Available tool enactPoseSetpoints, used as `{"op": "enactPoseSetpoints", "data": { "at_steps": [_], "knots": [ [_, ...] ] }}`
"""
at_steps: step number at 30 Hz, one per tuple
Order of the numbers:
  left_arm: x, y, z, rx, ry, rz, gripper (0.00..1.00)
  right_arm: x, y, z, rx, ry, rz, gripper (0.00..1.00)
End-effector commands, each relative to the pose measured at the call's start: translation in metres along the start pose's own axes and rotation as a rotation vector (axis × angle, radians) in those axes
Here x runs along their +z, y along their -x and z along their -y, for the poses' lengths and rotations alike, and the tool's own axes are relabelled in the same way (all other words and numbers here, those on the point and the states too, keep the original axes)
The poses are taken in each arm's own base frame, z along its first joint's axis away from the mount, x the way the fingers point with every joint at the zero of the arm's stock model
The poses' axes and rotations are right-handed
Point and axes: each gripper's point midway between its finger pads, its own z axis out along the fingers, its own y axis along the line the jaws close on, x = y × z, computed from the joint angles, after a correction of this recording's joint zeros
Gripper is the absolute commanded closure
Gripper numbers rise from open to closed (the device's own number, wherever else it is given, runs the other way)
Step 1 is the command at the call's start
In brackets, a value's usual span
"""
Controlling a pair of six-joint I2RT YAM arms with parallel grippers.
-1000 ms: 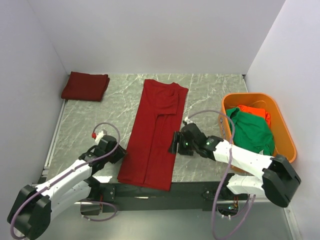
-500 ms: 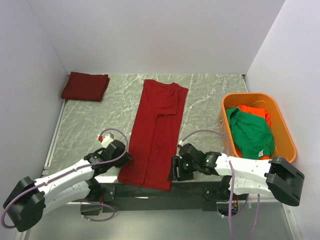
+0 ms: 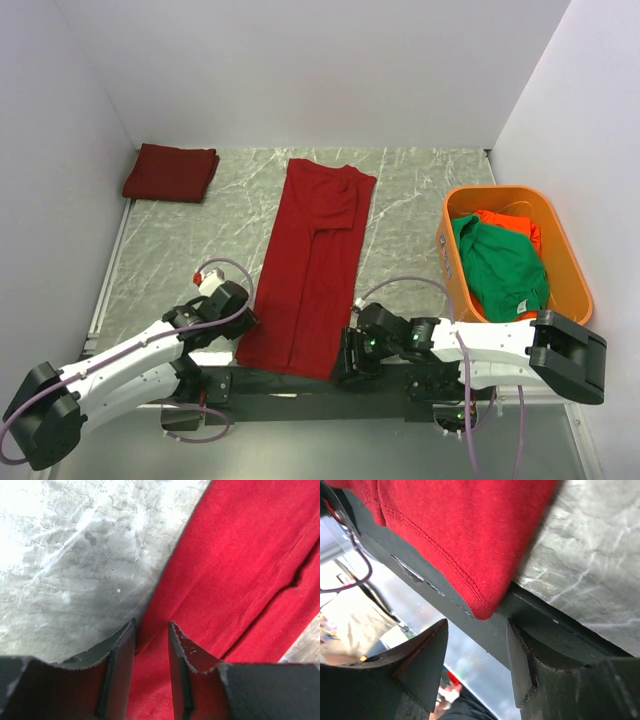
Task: Fold and stack the t-shirts
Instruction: Fold the tshirt
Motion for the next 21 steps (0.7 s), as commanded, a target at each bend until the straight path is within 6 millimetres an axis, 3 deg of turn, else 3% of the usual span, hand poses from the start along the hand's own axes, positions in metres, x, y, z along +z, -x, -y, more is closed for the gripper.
{"op": "enactPoseSetpoints", "data": {
  "at_steps": [1, 10, 12, 16, 19, 21],
  "knots": [
    [-0.012, 0.01, 0.016, 0.023, -0.038, 0.026, 0.62, 0.003, 0.0, 0.015, 0.079, -0.051, 0.028, 0.43],
    [-0.019, 0.013, 0.023, 0.029, -0.069, 0.03, 0.62, 0.012, 0.02, 0.013, 0.138, -0.055, 0.118, 0.51],
    [-0.021, 0.014, 0.024, 0.031, -0.073, 0.03, 0.62, 0.014, 0.023, 0.009, 0.14, -0.042, 0.12, 0.59],
    [-0.024, 0.016, 0.025, 0.041, -0.075, 0.035, 0.62, 0.017, 0.023, 0.011, 0.137, -0.043, 0.106, 0.85],
    [-0.026, 0.016, 0.028, 0.054, -0.088, 0.029, 0.6, 0.011, 0.023, 0.025, 0.131, -0.096, 0.119, 1.0],
    [-0.025, 0.013, 0.03, 0.077, -0.095, 0.015, 0.57, 0.0, 0.028, 0.032, 0.135, -0.102, 0.154, 1.0]
  ]
}}
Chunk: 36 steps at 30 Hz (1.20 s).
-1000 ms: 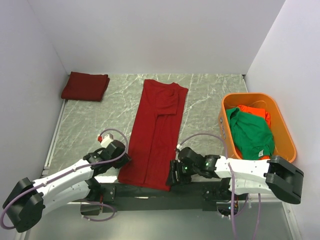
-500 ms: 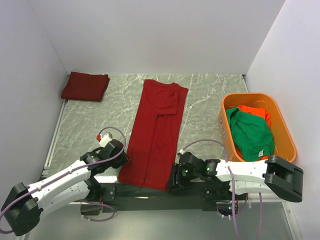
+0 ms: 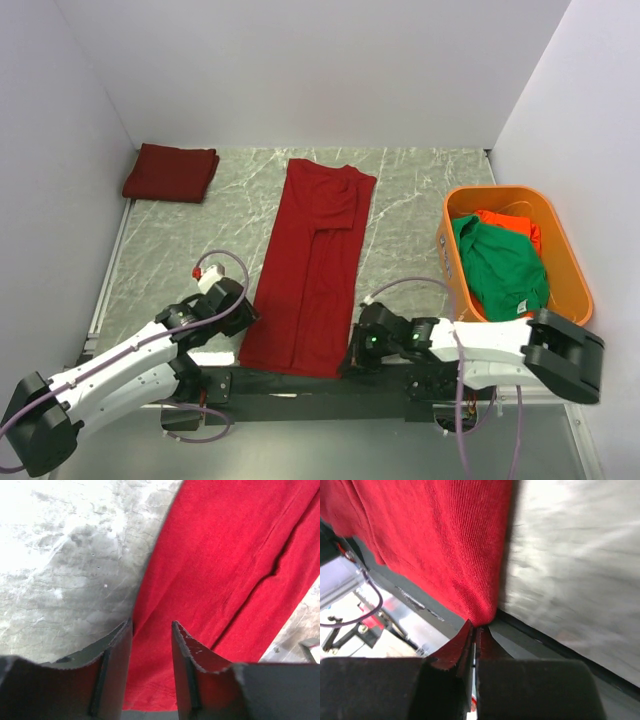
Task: Fold and stack the t-shirts
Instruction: Fold the tshirt
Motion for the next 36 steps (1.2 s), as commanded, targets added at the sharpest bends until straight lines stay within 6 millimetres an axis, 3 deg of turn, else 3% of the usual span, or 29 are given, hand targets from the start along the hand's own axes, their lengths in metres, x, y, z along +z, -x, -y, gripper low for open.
{"op": "enactPoseSetpoints", "data": {
  "at_steps": [1, 5, 9, 14, 19, 24, 30, 34, 36],
  "knots": [
    [-0.006, 0.004, 0.018, 0.039, -0.055, -0.003, 0.56, -0.014, 0.015, 0.039, -0.005, -0.122, 0.084, 1.0],
    [-0.003, -0.006, 0.024, 0.068, -0.089, -0.053, 0.52, -0.038, 0.03, 0.066, 0.008, -0.162, 0.146, 1.0],
    [0.0, -0.02, 0.025, 0.09, -0.12, -0.114, 0.52, -0.056, 0.038, 0.066, -0.022, -0.148, 0.186, 1.0],
    [-0.002, -0.047, 0.008, 0.062, -0.101, -0.21, 0.53, -0.054, 0.035, 0.066, -0.05, -0.161, 0.144, 1.0],
    [-0.009, -0.073, -0.021, 0.014, -0.013, -0.285, 0.57, -0.051, 0.028, 0.048, -0.076, -0.083, 0.089, 1.0],
    [-0.02, -0.086, -0.019, -0.018, -0.034, -0.33, 0.59, -0.055, 0.024, 0.034, -0.096, -0.048, 0.073, 1.0],
    [-0.025, -0.114, -0.018, 0.045, -0.025, -0.411, 0.59, -0.06, 0.019, 0.023, -0.12, -0.027, 0.06, 1.0],
    [-0.027, -0.115, -0.018, 0.078, 0.006, -0.4, 0.57, -0.061, 0.018, 0.02, -0.126, -0.018, 0.058, 1.0],
    [-0.028, -0.114, -0.015, 0.081, -0.001, -0.396, 0.61, -0.061, 0.015, 0.02, -0.126, -0.014, 0.049, 1.0]
  ]
}}
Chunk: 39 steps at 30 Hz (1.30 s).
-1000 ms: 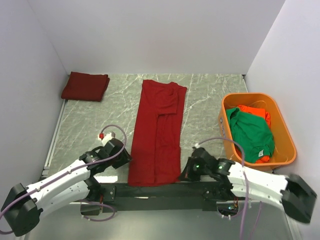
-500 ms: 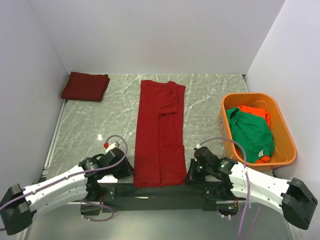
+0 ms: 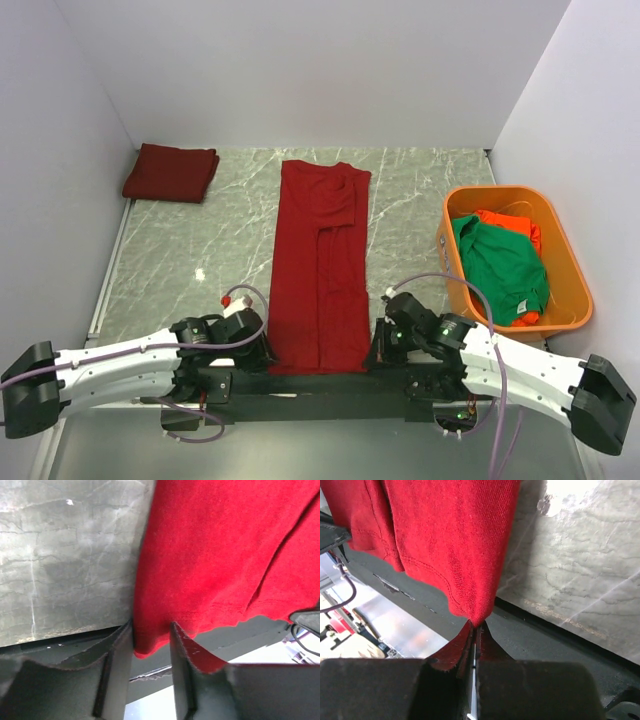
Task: Fold and stack the t-shirts
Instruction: Fold the tshirt
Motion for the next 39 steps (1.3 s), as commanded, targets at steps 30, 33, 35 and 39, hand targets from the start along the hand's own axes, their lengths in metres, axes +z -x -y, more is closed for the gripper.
{"op": "enactPoseSetpoints", "data": {
  "at_steps": [30, 33, 35, 39],
  "knots": [
    [-0.033, 0.16, 0.153, 0.158, -0.24, 0.384, 0.99, -0.049, 0.174, -0.103, -0.094, -0.051, 0.557, 1.0],
    [-0.024, 0.186, 0.164, 0.124, -0.238, 0.422, 0.99, -0.047, 0.205, -0.1, -0.072, -0.089, 0.613, 1.0],
    [-0.014, 0.2, 0.169, 0.098, -0.234, 0.432, 0.99, -0.042, 0.22, -0.095, -0.062, -0.12, 0.627, 1.0],
    [0.0, 0.227, 0.167, 0.038, -0.22, 0.455, 0.99, -0.036, 0.253, -0.09, -0.035, -0.111, 0.657, 1.0]
  ]
}}
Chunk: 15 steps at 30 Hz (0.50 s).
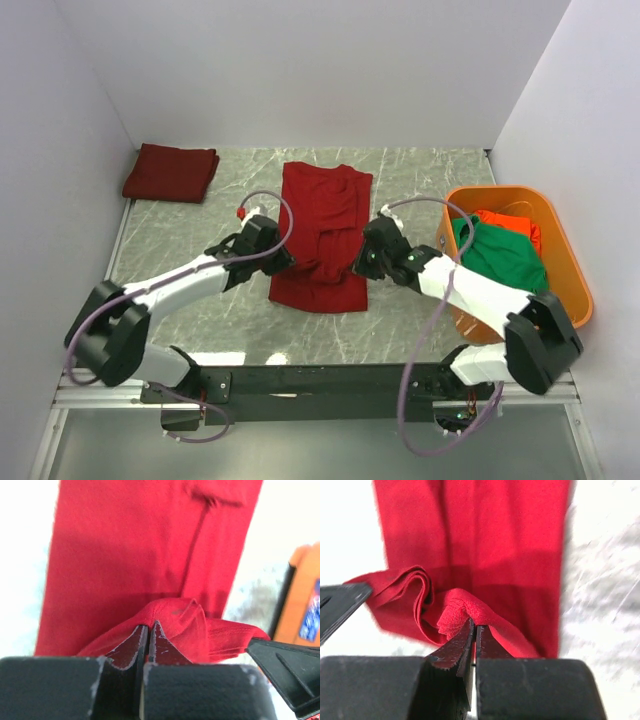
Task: Fold and stack the t-shirts
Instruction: Fold the tshirt
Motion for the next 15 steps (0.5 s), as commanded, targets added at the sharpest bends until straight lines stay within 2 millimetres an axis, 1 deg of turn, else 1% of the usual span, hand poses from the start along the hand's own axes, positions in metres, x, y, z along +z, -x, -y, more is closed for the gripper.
{"op": "enactPoseSetpoints", "data": {
  "at_steps": [1, 2, 3, 4, 5, 6, 7, 9, 10, 15],
  "knots": [
    [0.014, 0.033, 0.025, -0.027, -0.07, 0.07, 0.99, 0.014, 0.048, -0.016, 0.007, 0.037, 0.114, 1.0],
    [0.019, 0.041, 0.023, -0.045, -0.065, 0.082, 0.99, 0.018, 0.051, -0.015, 0.002, 0.036, 0.112, 1.0],
    [0.025, 0.042, 0.019, -0.052, -0.051, 0.077, 0.99, 0.022, 0.058, -0.016, 0.01, 0.046, 0.126, 1.0],
    [0.027, 0.047, 0.019, -0.06, -0.052, 0.083, 0.99, 0.03, 0.061, -0.009, 0.018, 0.032, 0.119, 1.0],
    [0.029, 0.051, 0.019, -0.069, -0.057, 0.084, 0.99, 0.033, 0.066, -0.011, 0.015, 0.043, 0.115, 1.0],
    [0.031, 0.06, 0.02, -0.08, -0.065, 0.096, 0.99, 0.036, 0.07, -0.011, 0.019, 0.045, 0.117, 1.0],
    [0.036, 0.062, 0.02, -0.084, -0.064, 0.086, 0.99, 0.042, 0.073, -0.009, 0.023, 0.036, 0.113, 1.0],
    [0.04, 0.069, 0.018, -0.085, -0.055, 0.089, 0.99, 0.047, 0.083, -0.003, 0.035, 0.029, 0.12, 1.0],
    [0.044, 0.072, 0.018, -0.086, -0.049, 0.09, 0.99, 0.051, 0.083, -0.003, 0.038, 0.039, 0.102, 1.0],
    [0.051, 0.082, 0.018, -0.106, -0.051, 0.092, 0.99, 0.056, 0.099, 0.006, 0.054, 0.035, 0.11, 1.0]
  ]
}}
